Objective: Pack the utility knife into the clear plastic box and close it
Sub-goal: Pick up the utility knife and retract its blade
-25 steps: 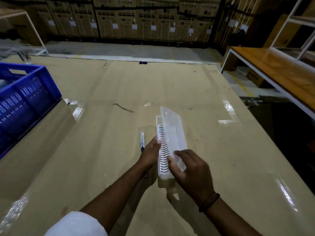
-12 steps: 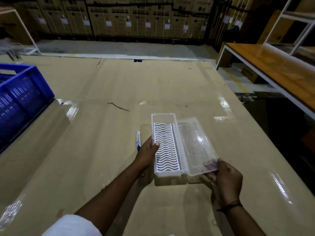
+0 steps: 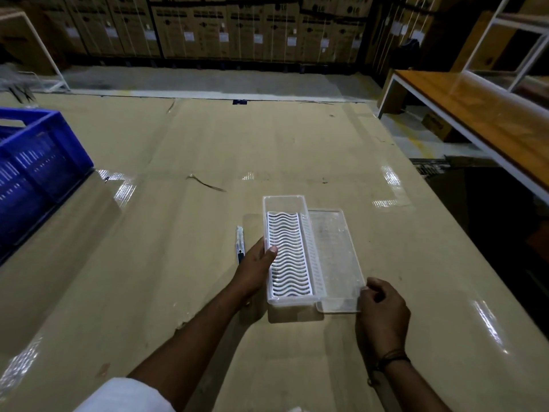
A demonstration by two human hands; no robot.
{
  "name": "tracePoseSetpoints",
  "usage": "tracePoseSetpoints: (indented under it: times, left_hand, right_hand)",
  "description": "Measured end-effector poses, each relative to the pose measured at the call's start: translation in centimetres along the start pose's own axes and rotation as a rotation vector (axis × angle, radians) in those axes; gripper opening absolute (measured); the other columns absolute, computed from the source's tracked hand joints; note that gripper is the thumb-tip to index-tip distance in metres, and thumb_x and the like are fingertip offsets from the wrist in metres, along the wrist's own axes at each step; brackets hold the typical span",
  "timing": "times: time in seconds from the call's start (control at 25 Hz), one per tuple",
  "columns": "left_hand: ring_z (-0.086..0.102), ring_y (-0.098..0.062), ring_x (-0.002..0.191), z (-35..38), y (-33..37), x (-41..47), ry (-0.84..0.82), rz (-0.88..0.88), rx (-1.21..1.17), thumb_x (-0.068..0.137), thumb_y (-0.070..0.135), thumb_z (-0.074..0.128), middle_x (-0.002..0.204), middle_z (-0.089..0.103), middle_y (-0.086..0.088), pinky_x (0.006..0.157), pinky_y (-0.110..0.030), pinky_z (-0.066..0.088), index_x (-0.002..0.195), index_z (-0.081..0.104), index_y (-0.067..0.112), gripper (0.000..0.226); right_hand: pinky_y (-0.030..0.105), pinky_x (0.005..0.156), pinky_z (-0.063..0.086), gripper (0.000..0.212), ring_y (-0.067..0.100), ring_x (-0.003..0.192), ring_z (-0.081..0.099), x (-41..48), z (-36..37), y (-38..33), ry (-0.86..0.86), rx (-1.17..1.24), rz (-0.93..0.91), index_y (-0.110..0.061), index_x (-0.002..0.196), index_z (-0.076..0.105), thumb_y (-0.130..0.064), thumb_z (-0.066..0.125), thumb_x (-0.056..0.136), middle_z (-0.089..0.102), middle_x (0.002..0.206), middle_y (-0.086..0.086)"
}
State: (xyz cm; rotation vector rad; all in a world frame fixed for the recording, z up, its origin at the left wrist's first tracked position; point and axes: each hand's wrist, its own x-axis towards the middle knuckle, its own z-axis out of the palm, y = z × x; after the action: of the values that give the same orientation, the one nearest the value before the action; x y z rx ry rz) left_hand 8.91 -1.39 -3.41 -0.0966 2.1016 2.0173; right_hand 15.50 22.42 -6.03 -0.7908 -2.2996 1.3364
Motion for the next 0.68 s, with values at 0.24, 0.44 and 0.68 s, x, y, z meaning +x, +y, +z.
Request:
tracePoseSetpoints:
  times: [0.24, 0.44, 0.68]
  left_hand:
    - [0.066, -0.018, 0.120, -0.5, -0.3, -0.1, -0.031, -0.009, 0.046, 0.106, 0.028, 0.048, 0.138, 0.065, -0.003, 0.105, -0.042, 0.052, 0.146, 0.049, 0.019, 0.041]
    - [0.048, -0.020, 0.142, -1.5, -1.9, -0.6, 0.020, -0.041, 0.129, 0.102, 0.039, 0.054, 0.156, 0.046, 0.000, 0.114, -0.035, 0.038, 0.155, 0.037, 0.021, 0.059]
    - [0.070, 0.000, 0.104, -4.0, -3.1, -2.1, 0.421, 0.148, -0.016, 0.099, 0.021, 0.063, 0.125, 0.071, 0.012, 0.089, -0.027, 0.060, 0.140, 0.058, 0.017, 0.042]
  right_hand:
    - [0.045, 0.096, 0.053, 0.025, 0.036, 0.106, 0.063, -0.5, 0.9, -0.9, -0.053, -0.074, -0.147, -0.007, 0.112, 0.073, -0.003, 0.065, 0.090, 0.070, 0.115, 0.015]
    - [0.043, 0.098, 0.049, 0.025, 0.030, 0.114, 0.055, -1.0, 2.0, -2.6, -0.109, -0.110, -0.268, -0.013, 0.112, 0.073, -0.005, 0.069, 0.088, 0.070, 0.117, 0.007]
    - [0.031, 0.095, 0.042, 0.024, 0.027, 0.109, 0.061, -1.4, 4.5, -6.0, -0.149, -0.132, -0.482, -0.014, 0.110, 0.073, -0.009, 0.072, 0.086, 0.073, 0.113, 0.003]
